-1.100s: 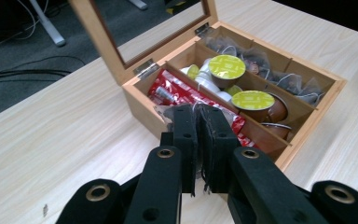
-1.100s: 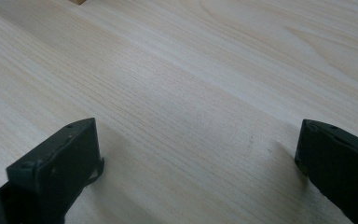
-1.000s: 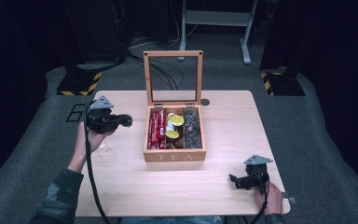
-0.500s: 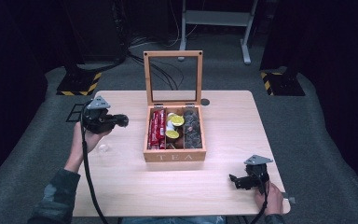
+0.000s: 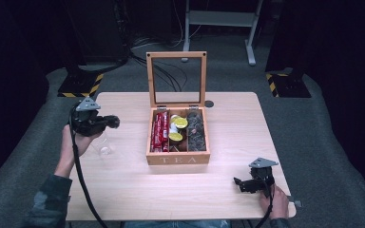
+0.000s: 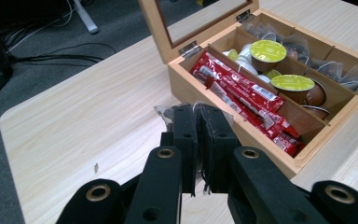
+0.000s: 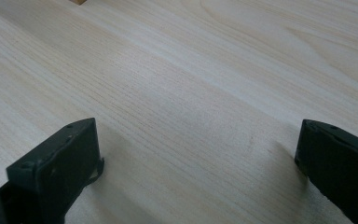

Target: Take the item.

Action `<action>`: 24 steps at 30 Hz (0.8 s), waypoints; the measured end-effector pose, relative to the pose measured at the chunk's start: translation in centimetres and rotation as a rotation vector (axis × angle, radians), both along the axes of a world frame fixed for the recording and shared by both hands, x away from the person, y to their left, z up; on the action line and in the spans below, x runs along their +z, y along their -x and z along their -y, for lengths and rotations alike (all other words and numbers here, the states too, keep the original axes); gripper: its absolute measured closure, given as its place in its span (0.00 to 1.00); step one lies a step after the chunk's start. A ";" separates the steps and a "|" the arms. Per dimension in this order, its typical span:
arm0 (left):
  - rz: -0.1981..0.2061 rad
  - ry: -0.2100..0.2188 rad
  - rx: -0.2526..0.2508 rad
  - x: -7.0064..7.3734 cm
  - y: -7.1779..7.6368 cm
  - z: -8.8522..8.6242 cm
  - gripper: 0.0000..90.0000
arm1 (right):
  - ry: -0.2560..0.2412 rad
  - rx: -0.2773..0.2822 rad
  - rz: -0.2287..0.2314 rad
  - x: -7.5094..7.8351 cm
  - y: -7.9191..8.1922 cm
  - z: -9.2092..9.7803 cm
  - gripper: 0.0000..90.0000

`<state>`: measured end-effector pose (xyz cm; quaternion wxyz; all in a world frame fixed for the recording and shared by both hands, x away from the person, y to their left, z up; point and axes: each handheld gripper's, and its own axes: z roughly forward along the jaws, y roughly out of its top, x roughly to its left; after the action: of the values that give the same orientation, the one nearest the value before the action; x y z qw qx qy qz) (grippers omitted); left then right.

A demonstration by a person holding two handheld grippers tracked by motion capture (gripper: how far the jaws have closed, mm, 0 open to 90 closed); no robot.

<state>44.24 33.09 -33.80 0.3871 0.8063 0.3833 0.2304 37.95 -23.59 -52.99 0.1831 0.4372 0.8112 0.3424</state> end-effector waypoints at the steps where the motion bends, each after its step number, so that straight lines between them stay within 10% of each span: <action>1: -0.002 0.000 0.009 -0.1 0.1 -0.5 0.95 | 0.000 0.001 0.000 0.0 0.0 0.0 0.00; 24: -0.040 -0.039 0.122 -2.7 0.3 -4.4 0.95 | 0.000 0.003 0.001 0.0 0.0 0.0 0.00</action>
<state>43.89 37.53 -36.51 0.3488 0.7932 0.4350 0.2448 37.98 -23.60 -52.99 0.1831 0.4356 0.8119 0.3430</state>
